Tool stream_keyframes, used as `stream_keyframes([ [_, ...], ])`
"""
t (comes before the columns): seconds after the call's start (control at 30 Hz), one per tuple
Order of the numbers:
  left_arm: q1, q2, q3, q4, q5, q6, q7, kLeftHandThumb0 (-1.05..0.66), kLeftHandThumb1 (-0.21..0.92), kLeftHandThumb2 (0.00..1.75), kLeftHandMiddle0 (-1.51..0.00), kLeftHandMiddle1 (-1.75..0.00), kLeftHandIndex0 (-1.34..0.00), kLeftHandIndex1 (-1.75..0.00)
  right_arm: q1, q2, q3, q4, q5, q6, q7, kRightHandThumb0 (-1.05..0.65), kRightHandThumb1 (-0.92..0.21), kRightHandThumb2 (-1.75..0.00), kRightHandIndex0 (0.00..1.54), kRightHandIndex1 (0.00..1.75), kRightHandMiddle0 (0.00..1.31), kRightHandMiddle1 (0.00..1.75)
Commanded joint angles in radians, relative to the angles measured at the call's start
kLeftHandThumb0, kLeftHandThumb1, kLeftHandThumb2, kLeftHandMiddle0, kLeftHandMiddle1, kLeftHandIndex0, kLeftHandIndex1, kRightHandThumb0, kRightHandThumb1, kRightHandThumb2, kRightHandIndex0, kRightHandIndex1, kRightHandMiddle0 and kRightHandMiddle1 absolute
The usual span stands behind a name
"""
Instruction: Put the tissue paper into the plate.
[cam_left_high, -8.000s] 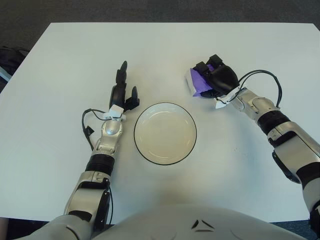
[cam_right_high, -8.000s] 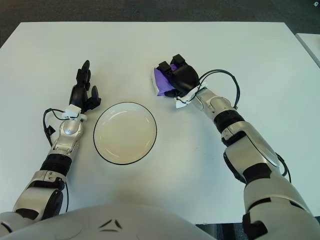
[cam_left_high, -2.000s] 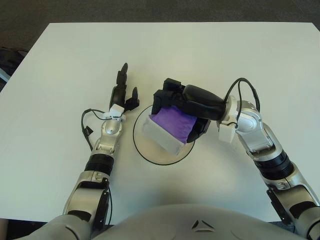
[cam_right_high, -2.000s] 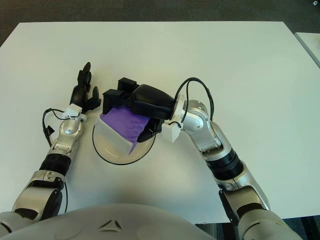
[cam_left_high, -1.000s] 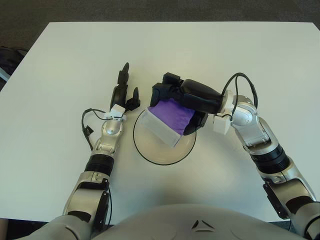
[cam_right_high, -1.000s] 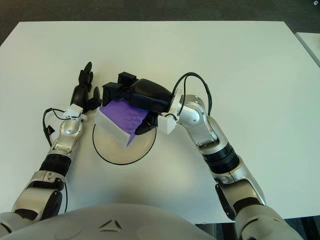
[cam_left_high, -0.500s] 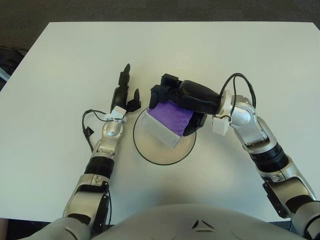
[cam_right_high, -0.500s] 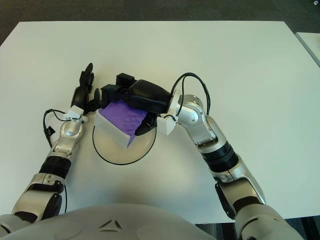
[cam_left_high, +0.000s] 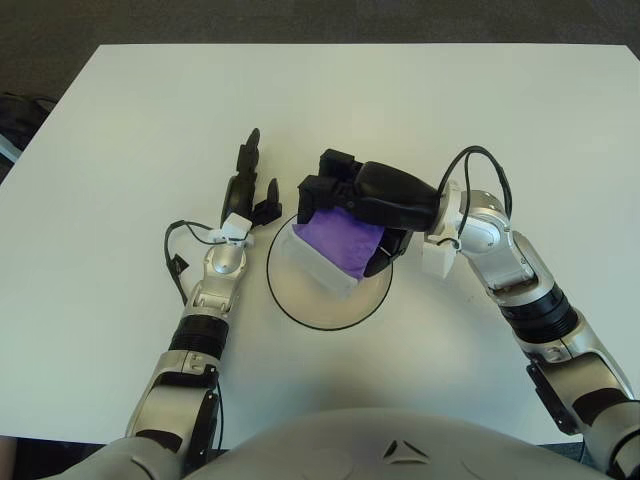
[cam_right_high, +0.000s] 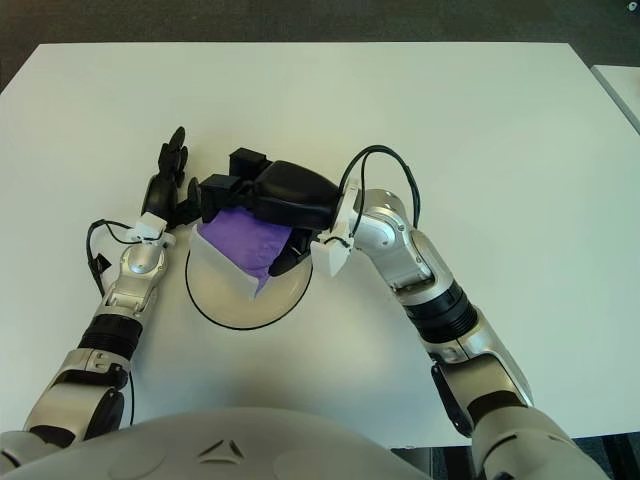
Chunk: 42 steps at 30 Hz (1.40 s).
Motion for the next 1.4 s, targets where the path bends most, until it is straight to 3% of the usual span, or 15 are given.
stream_keyframes([
  [0.0,0.115,-0.071,0.000,0.146,-0.071,-0.015,-0.053,-0.88,0.92,0.95,-0.13,0.00,0.00,-0.03,0.018,-0.001,0.008,-0.031,-0.006,-0.023,-0.011,-0.23,-0.72,-0.80,0.21,1.73,0.25,1.74],
  [0.07,0.089,-0.094,0.017,0.183,-0.109,-0.015,-0.065,-0.87,0.92,0.95,-0.12,0.00,0.00,-0.01,0.023,-0.003,0.013,-0.032,0.003,-0.020,0.000,-0.49,-0.80,-0.63,0.11,1.55,0.13,1.72],
  [0.1,0.081,-0.102,0.021,0.194,-0.120,-0.016,-0.067,-0.86,0.92,0.95,-0.12,0.00,0.00,-0.01,0.024,-0.005,0.014,-0.032,0.006,-0.019,0.004,-0.60,-0.84,-0.56,0.07,1.32,0.08,1.53],
  [0.13,0.076,-0.126,0.032,0.198,-0.149,-0.021,-0.071,-0.86,0.92,0.95,-0.11,0.00,0.00,-0.01,0.022,-0.013,0.020,-0.031,0.007,-0.020,0.016,-0.64,-0.86,-0.54,0.05,1.24,0.07,1.46],
  [0.17,0.073,-0.143,0.040,0.202,-0.171,-0.026,-0.075,-0.85,0.92,0.96,-0.10,0.00,0.00,0.00,0.021,-0.019,0.024,-0.030,0.007,-0.020,0.025,-0.73,-0.88,-0.56,0.03,0.88,0.04,1.09],
  [0.23,0.065,-0.179,0.055,0.214,-0.211,-0.043,-0.084,-0.85,0.92,0.98,-0.09,0.00,0.00,0.00,0.017,-0.029,0.031,-0.027,0.006,-0.025,0.039,-0.83,-0.90,-0.61,0.01,0.48,0.02,0.64],
  [0.4,0.074,-0.277,0.086,0.233,-0.302,-0.138,-0.109,-0.86,0.92,1.01,-0.08,0.00,0.00,0.00,0.010,-0.046,0.036,-0.008,-0.038,-0.072,0.026,-0.92,-0.92,-0.69,0.00,0.11,0.00,0.25],
  [0.53,0.068,-0.315,0.120,0.253,-0.337,-0.204,-0.137,-0.86,0.92,1.04,-0.08,0.00,0.00,0.00,0.010,-0.050,0.035,0.005,-0.066,-0.101,0.005,-0.97,-0.92,-0.76,0.00,0.02,0.00,0.10],
  [0.73,0.044,-0.346,0.154,0.286,-0.351,-0.276,-0.169,-0.82,0.92,1.08,-0.09,-0.01,0.00,0.00,0.019,-0.046,0.028,0.014,-0.100,-0.121,-0.025,-0.98,-0.92,-0.77,0.00,0.00,0.00,0.02],
  [1.07,-0.010,-0.318,0.172,0.292,-0.277,-0.249,-0.123,-0.79,0.92,1.12,-0.08,0.00,-0.04,-0.03,0.033,-0.044,0.026,0.020,-0.133,-0.121,-0.063,-0.94,-0.92,-0.80,0.00,0.00,0.00,0.00],
  [1.2,-0.013,-0.308,0.169,0.299,-0.216,-0.249,-0.056,-0.78,0.92,1.13,-0.08,0.00,-0.01,-0.20,0.032,-0.045,0.028,0.025,-0.134,-0.117,-0.063,-0.92,-0.92,-0.82,0.00,0.00,0.00,0.00],
  [1.37,-0.015,-0.307,0.165,0.296,-0.169,-0.249,0.004,-0.78,0.92,1.13,-0.06,0.00,0.00,-0.27,0.032,-0.045,0.030,0.031,-0.135,-0.116,-0.060,-0.92,-0.92,-0.84,0.00,0.00,0.00,0.00],
])
